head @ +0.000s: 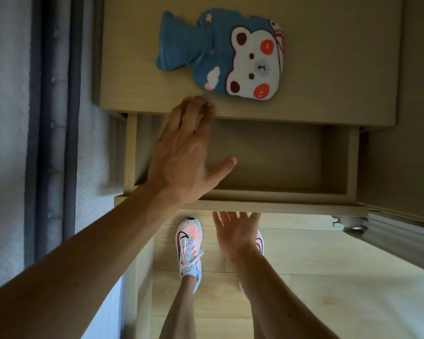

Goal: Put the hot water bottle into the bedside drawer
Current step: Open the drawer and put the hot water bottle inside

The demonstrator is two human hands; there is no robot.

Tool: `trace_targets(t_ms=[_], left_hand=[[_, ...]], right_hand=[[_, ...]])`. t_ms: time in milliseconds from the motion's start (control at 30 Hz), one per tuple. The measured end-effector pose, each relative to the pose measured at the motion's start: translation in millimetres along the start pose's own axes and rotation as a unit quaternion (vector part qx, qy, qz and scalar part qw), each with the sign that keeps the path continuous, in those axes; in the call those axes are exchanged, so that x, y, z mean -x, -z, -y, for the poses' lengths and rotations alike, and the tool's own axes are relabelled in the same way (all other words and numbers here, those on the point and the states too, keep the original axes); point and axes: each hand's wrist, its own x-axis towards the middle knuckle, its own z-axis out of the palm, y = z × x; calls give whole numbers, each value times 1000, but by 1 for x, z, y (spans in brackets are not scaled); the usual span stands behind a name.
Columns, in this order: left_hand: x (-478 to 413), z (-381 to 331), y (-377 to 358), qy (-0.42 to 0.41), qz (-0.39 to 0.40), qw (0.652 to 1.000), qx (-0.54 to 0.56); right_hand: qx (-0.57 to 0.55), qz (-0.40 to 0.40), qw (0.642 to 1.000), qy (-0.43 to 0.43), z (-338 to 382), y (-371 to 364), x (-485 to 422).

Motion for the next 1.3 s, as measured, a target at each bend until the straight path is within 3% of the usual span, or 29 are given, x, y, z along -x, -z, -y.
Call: trace_targets(t_ms=[33, 100, 167, 200, 300, 400, 467, 600, 700, 833, 967, 1067, 1200, 1300], left_hand=[[0, 0, 0, 1, 7, 1000, 0], [1, -1, 4, 2, 28, 1000, 2], [3, 0, 9, -4, 45, 999, 18], [4, 1, 14, -7, 46, 998, 32], [-3, 5, 31, -15, -11, 998, 66], [-24, 12, 47, 41, -115, 982, 142], [-41, 17, 54, 114, -155, 960, 202], [-64, 17, 55, 200, -104, 928, 298], [-69, 16, 54, 216, -82, 921, 314], [-59, 11, 68, 242, -75, 908, 332], [-1, 2, 92, 249, -62, 889, 378], [60, -5, 101, 244, -61, 868, 429], [102, -8, 87, 294, 24, 848, 441], [95, -5, 74, 286, 72, 837, 461]], right_hand=[[-16, 19, 999, -32, -7, 7, 10], [136, 105, 983, -58, -18, 21, 39], [293, 173, 940, -5, -11, 24, 75], [340, 186, 919, 65, 1, 18, 87], [367, 174, 865, 294, 57, -24, 111], [393, 123, 798, 440, 111, -78, 111], [440, 99, 747, 488, 136, -114, 100], [553, 80, 661, 500, 157, -160, 74], [565, 71, 670, 476, 158, -170, 63], [493, 78, 749, 435, 162, -173, 69], [501, 131, 748, 414, 146, -134, 100], [492, 165, 768, 375, 119, -81, 128], [542, 137, 762, 327, 90, -31, 134], [530, 147, 780, 298, 91, -29, 117]])
